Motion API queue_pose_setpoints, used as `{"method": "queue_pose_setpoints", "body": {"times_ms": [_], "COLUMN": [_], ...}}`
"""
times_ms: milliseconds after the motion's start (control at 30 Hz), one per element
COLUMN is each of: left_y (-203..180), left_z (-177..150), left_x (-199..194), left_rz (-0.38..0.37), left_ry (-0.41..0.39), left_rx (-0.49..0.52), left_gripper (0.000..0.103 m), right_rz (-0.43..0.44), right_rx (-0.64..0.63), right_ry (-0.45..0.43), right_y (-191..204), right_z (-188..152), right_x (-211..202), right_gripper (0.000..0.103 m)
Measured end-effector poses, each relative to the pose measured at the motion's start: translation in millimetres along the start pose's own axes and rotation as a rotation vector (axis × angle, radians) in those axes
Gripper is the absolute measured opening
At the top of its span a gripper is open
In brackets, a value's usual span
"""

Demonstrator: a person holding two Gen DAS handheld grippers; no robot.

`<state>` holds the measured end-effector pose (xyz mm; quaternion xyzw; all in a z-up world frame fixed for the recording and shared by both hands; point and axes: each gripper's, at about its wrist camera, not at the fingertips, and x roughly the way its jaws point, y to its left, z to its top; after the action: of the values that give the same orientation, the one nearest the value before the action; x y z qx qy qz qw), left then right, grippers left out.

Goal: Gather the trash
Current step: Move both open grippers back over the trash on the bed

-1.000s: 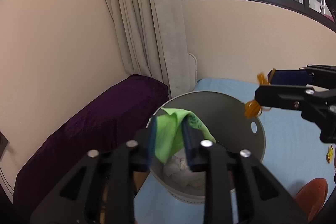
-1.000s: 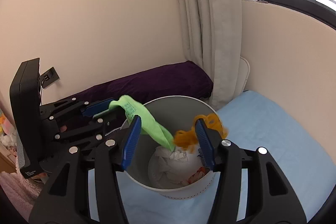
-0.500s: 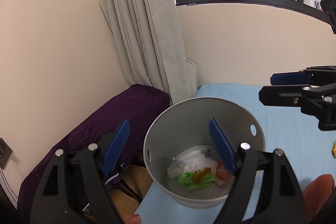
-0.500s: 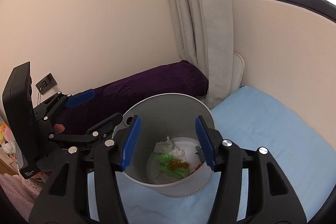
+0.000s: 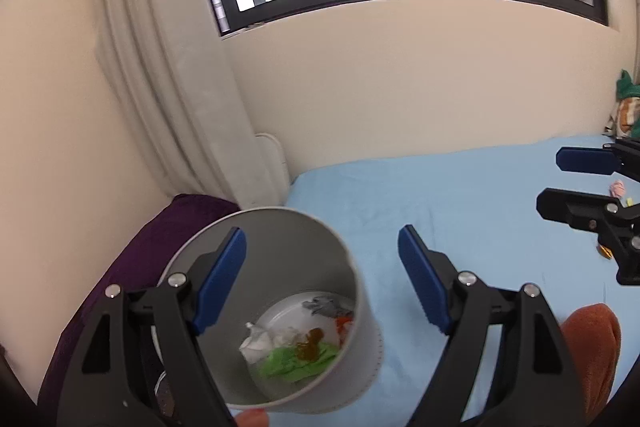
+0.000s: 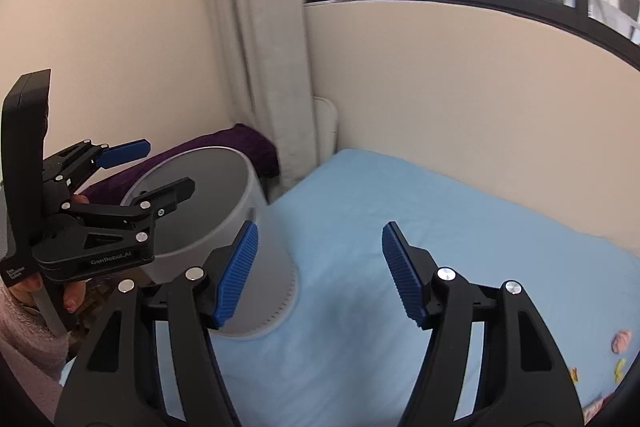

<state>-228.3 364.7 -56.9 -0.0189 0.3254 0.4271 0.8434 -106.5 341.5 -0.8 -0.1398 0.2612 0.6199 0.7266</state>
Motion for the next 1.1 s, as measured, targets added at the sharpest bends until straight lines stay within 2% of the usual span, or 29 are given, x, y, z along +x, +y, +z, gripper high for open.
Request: {"method": "queue_pose_setpoints", "body": {"times_ms": [133,400,700,933,1100], "left_y": [-53.0,-173.2,-312.7,-407.8,-473.3], "left_z": [10.1,25.7,26.3,16.2,-0.6], "left_x": [6.3,0.6,-25.2,-38.1,-30.0], "left_rz": [-0.120,-0.369,-0.592,-0.750,-0.834], "left_ry": [-0.013,-0.041,-0.070,-0.047,0.019], "left_rx": [0.070,0.210,0.355,0.431,0.488], "left_gripper": [0.078,0.078,0.078,0.078,0.078], "right_rz": [-0.192,-0.509,-0.850,-0.995,-1.018], "right_rx": [0.047,0.228,0.490,0.630,0.701], "right_ry": [-0.029,-0.040,-0.032,-0.012,0.012], "right_y": [-42.1,-127.7,-219.2,-265.1,-297.5], "right_z": [-37.4,-118.8,-224.8,-290.6,-322.9], "right_x": [-39.8,-127.4,-231.2,-283.7,-288.3], "right_gripper": [0.074,0.075,0.075,0.075,0.075]}}
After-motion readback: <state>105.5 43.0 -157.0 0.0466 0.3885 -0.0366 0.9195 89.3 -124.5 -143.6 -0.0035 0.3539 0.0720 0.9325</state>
